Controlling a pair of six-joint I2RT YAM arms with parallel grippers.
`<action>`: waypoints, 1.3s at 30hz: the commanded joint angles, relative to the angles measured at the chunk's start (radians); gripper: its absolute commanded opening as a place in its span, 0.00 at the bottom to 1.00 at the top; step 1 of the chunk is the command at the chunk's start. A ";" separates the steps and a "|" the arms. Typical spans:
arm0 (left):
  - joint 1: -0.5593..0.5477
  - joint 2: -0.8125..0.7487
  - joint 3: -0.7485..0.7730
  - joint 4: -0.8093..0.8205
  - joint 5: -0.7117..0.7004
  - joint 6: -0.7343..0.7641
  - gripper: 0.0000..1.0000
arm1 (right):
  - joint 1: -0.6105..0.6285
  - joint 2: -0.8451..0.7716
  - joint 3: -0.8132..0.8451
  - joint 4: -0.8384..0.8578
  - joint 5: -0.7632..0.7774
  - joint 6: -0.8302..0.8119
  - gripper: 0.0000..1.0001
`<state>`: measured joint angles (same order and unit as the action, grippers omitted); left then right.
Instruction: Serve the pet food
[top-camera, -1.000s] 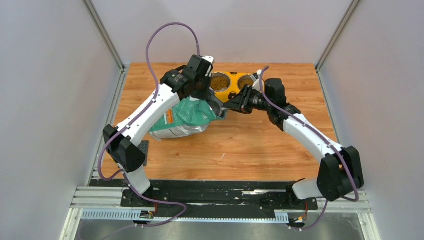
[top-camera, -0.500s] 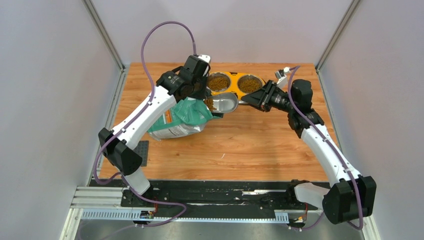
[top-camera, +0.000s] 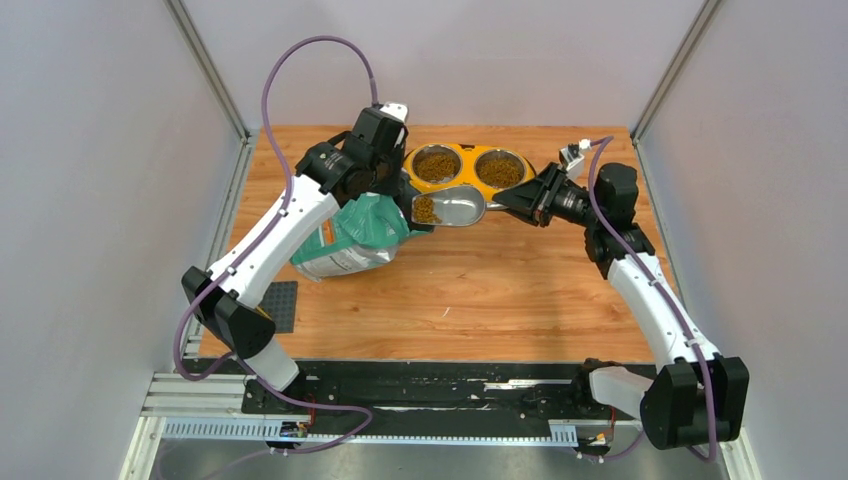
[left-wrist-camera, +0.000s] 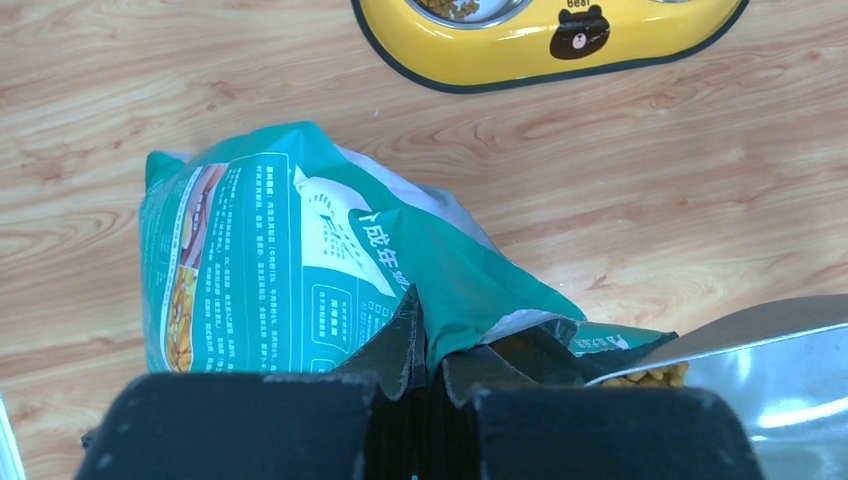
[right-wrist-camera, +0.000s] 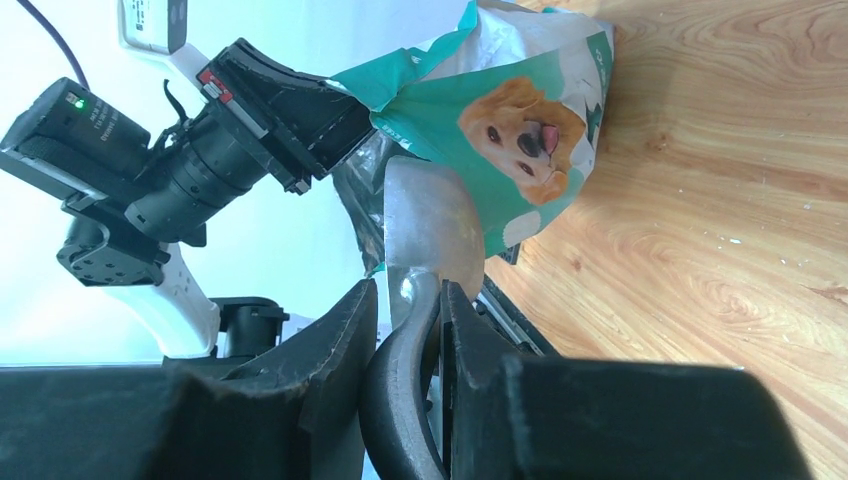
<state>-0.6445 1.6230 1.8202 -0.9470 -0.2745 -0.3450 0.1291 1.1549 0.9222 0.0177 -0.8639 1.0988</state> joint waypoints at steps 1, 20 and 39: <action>0.005 -0.105 0.014 0.111 -0.050 -0.005 0.00 | -0.033 -0.035 -0.004 0.145 -0.071 0.089 0.00; 0.017 -0.201 -0.059 0.101 -0.117 0.003 0.00 | -0.173 0.051 -0.030 0.488 -0.151 0.353 0.00; 0.020 -0.229 -0.074 0.102 -0.034 0.018 0.00 | -0.399 0.407 0.116 0.384 0.096 -0.046 0.00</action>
<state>-0.6273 1.4651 1.7245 -0.9470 -0.3161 -0.3283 -0.2680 1.5028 0.9501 0.3519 -0.8589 1.1942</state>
